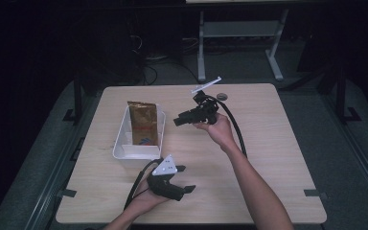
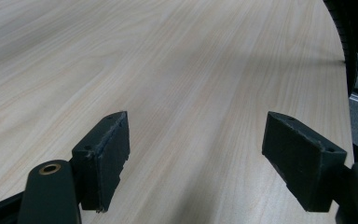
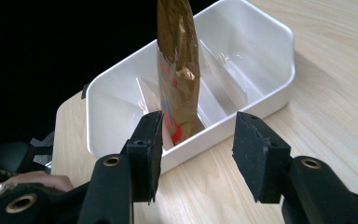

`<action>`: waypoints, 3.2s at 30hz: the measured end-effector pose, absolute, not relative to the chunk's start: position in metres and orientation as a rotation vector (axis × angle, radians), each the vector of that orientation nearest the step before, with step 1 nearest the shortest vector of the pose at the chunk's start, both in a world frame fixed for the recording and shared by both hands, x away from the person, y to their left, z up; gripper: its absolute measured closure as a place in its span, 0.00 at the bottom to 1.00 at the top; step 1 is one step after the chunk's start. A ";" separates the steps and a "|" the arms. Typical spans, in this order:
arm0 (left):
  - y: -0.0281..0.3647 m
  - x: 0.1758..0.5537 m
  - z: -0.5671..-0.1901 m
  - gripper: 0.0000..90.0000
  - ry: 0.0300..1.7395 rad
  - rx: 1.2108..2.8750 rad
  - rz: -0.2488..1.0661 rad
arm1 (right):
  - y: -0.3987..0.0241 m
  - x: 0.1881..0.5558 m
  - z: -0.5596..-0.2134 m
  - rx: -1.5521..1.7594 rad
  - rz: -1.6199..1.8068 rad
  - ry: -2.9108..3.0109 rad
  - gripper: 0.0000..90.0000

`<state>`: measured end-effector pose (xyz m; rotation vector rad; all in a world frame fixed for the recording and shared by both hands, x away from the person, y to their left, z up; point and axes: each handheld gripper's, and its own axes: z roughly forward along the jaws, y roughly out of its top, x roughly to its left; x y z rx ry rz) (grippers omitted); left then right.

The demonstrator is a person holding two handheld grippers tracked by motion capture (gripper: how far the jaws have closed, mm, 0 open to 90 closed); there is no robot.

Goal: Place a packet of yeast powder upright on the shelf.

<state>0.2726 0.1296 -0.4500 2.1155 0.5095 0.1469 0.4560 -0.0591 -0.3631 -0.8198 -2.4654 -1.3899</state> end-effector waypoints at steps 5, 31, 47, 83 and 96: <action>0.129 0.272 -0.450 0.25 0.510 2.117 0.145 | -0.070 0.452 -0.363 -0.826 -1.393 -2.459 0.56; 0.129 0.273 -0.451 0.22 0.519 2.113 0.142 | -0.124 0.433 -0.368 -0.891 -1.439 -2.432 0.52; 0.128 0.274 -0.451 0.21 0.520 2.117 0.142 | -0.157 0.415 -0.368 -0.937 -1.444 -2.450 0.49; 0.128 0.277 -0.452 0.21 0.529 2.116 0.135 | -0.218 0.365 -0.391 -1.021 -1.415 -2.448 0.46; 0.128 0.278 -0.452 0.21 0.529 2.120 0.136 | -0.237 0.348 -0.405 -1.054 -1.406 -2.430 0.45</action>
